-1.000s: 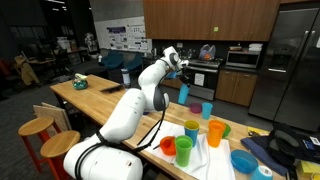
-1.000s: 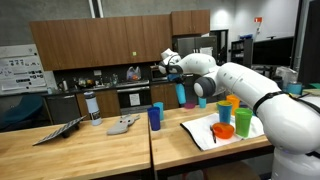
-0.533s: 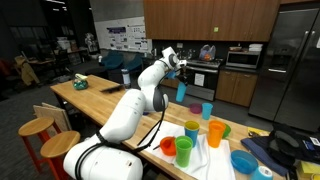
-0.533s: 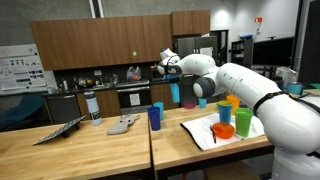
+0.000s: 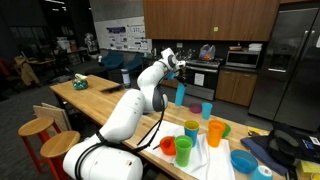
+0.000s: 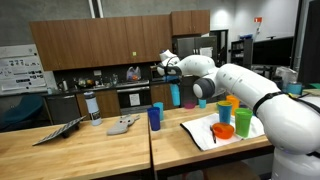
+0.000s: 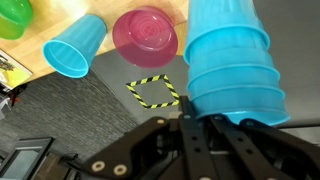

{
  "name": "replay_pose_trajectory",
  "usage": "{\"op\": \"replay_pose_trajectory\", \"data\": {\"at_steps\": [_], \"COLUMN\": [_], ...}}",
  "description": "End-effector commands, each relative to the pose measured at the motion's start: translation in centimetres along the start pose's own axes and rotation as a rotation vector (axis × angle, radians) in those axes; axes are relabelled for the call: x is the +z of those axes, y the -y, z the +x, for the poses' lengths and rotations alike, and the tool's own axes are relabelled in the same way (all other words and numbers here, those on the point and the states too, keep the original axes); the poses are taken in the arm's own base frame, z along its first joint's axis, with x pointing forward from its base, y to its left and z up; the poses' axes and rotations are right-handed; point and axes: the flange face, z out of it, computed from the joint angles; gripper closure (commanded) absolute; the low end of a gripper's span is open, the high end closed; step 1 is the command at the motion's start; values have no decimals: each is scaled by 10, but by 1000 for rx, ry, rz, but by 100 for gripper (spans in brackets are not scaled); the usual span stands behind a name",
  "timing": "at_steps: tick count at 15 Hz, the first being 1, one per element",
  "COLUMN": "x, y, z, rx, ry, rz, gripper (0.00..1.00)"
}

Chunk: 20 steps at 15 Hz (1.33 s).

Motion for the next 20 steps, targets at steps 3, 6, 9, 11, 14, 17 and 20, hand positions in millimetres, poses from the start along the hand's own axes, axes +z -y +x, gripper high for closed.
{"op": "replay_pose_trajectory", "data": {"at_steps": [3, 6, 9, 11, 14, 17, 20], "x": [-10, -19, -25, -27, -32, -49, -66], "y": [36, 57, 67, 67, 67, 69, 76], "z": [-30, -50, -59, -59, -58, -53, -53], "rx": [-83, -134, -157, -163, -164, -178, -185], "ry": [-33, -31, -30, -28, -38, -140, -260], "rz": [-23, -4, -1, 5, 3, -31, -73], "gripper": [98, 98, 98, 98, 98, 98, 98]}}
